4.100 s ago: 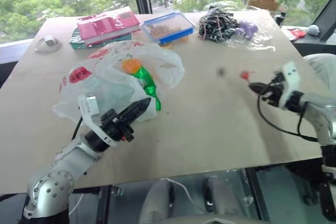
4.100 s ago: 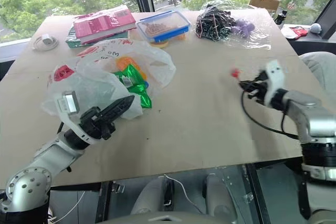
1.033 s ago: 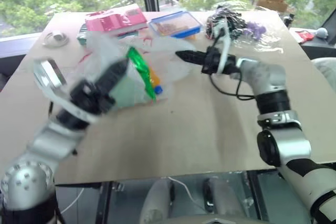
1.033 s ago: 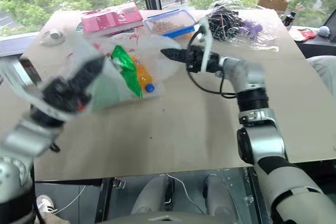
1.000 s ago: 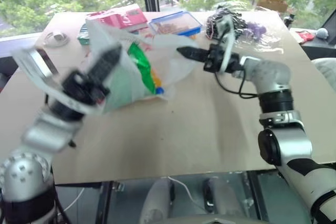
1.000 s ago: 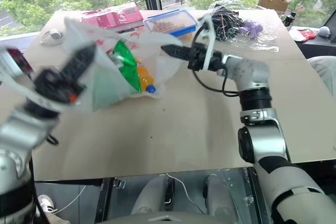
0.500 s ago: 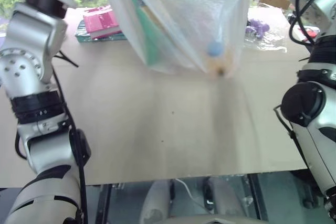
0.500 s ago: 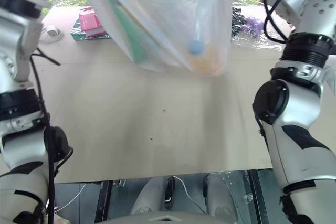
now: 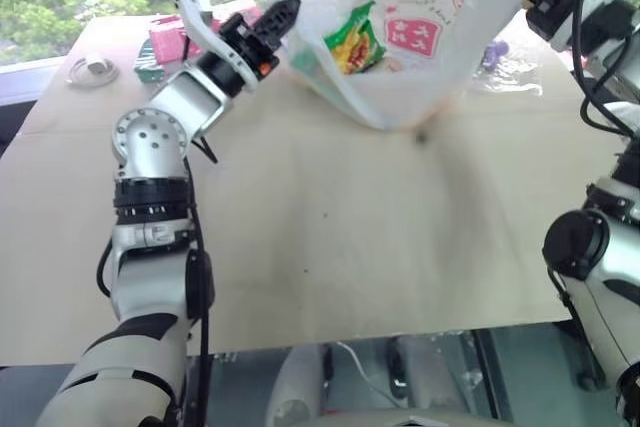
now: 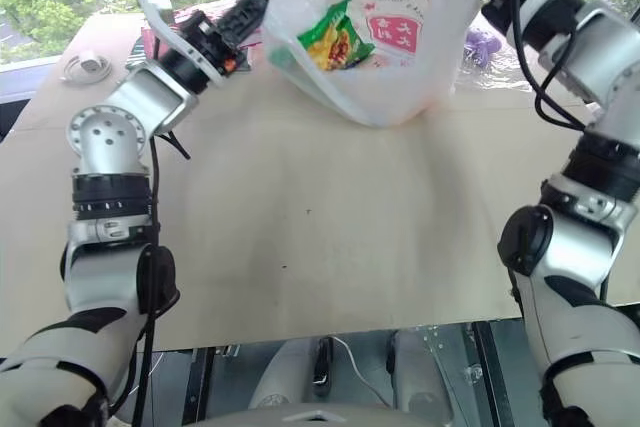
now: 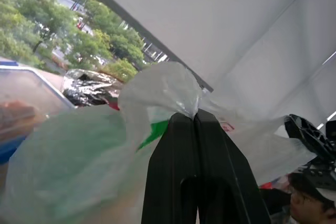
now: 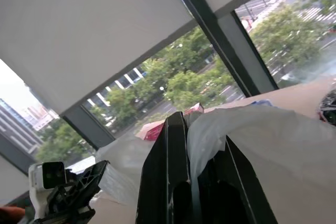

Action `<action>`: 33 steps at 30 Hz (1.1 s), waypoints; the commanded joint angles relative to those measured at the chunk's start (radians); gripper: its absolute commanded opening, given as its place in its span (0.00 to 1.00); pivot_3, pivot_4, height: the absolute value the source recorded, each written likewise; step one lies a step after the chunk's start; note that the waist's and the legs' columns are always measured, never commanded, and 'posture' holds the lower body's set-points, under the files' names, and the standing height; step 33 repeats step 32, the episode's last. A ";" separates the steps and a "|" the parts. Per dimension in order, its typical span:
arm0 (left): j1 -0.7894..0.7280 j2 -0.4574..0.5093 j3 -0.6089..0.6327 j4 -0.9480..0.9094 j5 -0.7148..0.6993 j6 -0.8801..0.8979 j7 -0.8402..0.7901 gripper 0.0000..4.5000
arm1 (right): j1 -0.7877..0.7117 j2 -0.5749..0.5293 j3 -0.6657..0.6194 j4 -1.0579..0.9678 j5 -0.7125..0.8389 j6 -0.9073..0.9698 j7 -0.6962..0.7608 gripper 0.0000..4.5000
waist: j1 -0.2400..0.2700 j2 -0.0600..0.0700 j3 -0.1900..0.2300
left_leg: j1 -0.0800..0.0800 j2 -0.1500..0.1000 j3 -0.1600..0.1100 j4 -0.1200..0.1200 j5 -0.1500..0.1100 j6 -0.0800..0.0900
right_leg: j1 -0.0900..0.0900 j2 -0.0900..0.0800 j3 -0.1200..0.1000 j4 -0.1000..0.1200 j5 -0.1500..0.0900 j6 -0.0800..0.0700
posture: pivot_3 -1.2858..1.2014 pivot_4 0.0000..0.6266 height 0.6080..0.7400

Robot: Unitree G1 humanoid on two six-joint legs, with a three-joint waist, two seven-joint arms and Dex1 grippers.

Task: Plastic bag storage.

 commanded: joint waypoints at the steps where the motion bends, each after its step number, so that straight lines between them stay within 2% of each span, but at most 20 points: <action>1: 0.070 -0.013 -0.008 -0.095 0.080 -0.010 -0.014 0.00 | 0.117 0.026 0.064 -0.147 -0.021 -0.013 -0.042 0.02 | -0.001 0.000 -0.001 | 0.000 0.000 0.000 0.001 0.000 0.000 | 0.000 0.000 0.000 0.000 0.000 0.000 | 0.52 0.24 1.00; 4: 0.162 -0.039 -0.050 -0.164 0.169 -0.041 -0.033 0.00 | 0.272 0.046 0.163 -0.187 -0.117 -0.083 -0.024 0.02 | -0.002 0.000 -0.001 | 0.006 -0.001 0.004 0.001 0.000 0.000 | 0.002 0.000 0.005 0.000 0.000 0.000 | 0.52 0.24 1.00; 7: 0.237 -0.078 -0.035 -0.232 0.202 -0.069 -0.034 0.00 | 0.419 0.005 0.277 -0.221 -0.231 -0.173 0.047 0.02 | 0.001 0.000 -0.001 | 0.006 -0.001 0.008 0.003 -0.002 0.004 | 0.003 0.001 0.004 0.002 0.001 0.002 | 0.52 0.24 1.00; 8: 0.268 -0.084 -0.025 -0.263 0.205 -0.071 -0.034 0.06 | 0.461 -0.001 0.293 -0.246 -0.244 -0.191 0.065 0.07 | 0.001 0.000 -0.001 | 0.006 -0.001 0.008 0.004 -0.002 0.004 | 0.003 0.001 0.005 0.003 0.001 0.002 | 0.52 0.24 1.00; 11: 0.364 -0.071 -0.018 -0.369 0.230 -0.090 -0.079 0.28 | 0.559 -0.048 0.337 -0.354 -0.285 -0.231 0.117 0.31 | 0.001 0.000 -0.001 | 0.006 0.000 0.009 0.008 -0.002 0.005 | 0.003 0.001 0.006 0.007 0.001 0.002 | 0.52 0.24 1.00; 13: 0.420 -0.065 0.000 -0.423 0.233 -0.085 -0.071 0.52 | 0.621 -0.094 0.367 -0.425 -0.328 -0.271 0.153 0.56 | -0.001 0.000 -0.001 | 0.007 0.000 0.007 0.011 -0.003 0.005 | 0.003 0.001 0.008 0.008 0.001 0.002 | 0.52 0.24 1.00; 16: 0.534 -0.004 -0.017 -0.523 0.302 -0.108 -0.118 0.78 | 0.759 -0.219 0.452 -0.554 -0.455 -0.374 0.231 0.83 | -0.001 0.000 -0.001 | 0.007 0.001 0.005 0.014 -0.003 0.005 | 0.003 0.003 0.008 0.010 0.001 0.002 | 0.52 0.24 1.00; 17: 0.574 0.016 -0.018 -0.553 0.332 -0.131 -0.137 0.79 | 0.807 -0.252 0.468 -0.600 -0.485 -0.411 0.255 0.84 | -0.001 0.000 -0.001 | 0.008 0.001 0.005 0.013 -0.003 0.005 | 0.004 0.003 0.007 0.010 0.001 0.002 | 0.52 0.24 1.00; 18: 0.612 0.037 -0.019 -0.577 0.362 -0.158 -0.159 0.95 | 0.847 -0.272 0.473 -0.639 -0.503 -0.438 0.268 0.96 | 0.000 0.000 -0.001 | 0.008 0.001 0.005 0.013 -0.003 0.005 | 0.004 0.003 0.007 0.010 0.001 0.002 | 0.52 0.24 1.00; 20: 0.731 0.085 0.010 -0.629 0.398 -0.215 -0.236 1.00 | 0.960 -0.301 0.419 -0.764 -0.479 -0.447 0.299 0.99 | -0.001 0.000 -0.001 | 0.008 0.001 0.005 0.014 -0.003 0.005 | 0.004 0.003 0.008 0.010 0.001 0.002 | 0.52 0.24 1.00; 24: 0.863 0.146 0.054 -0.655 0.421 -0.259 -0.332 1.00 | 1.138 -0.327 0.281 -0.899 -0.424 -0.416 0.340 0.99 | 0.005 -0.001 -0.002 | 0.009 0.002 0.004 0.014 -0.003 0.005 | 0.005 0.003 0.007 0.010 0.000 0.002 | 0.52 0.24 1.00; 28: 0.935 0.188 0.084 -0.637 0.435 -0.267 -0.393 1.00 | 1.347 -0.341 0.145 -0.954 -0.455 -0.419 0.376 0.99 | 0.018 -0.002 -0.003 | 0.013 0.004 0.001 0.016 -0.003 0.005 | 0.013 0.002 0.002 0.005 -0.003 -0.001 | 0.52 0.24 1.00; 33: 0.939 0.201 0.124 -0.605 0.433 -0.261 -0.404 1.00 | 1.459 -0.320 0.063 -0.959 -0.479 -0.448 0.388 0.99 | 0.023 -0.003 -0.004 | 0.018 0.005 0.001 0.016 -0.004 0.005 | 0.018 0.001 0.002 0.002 -0.004 0.001 | 0.52 0.24 1.00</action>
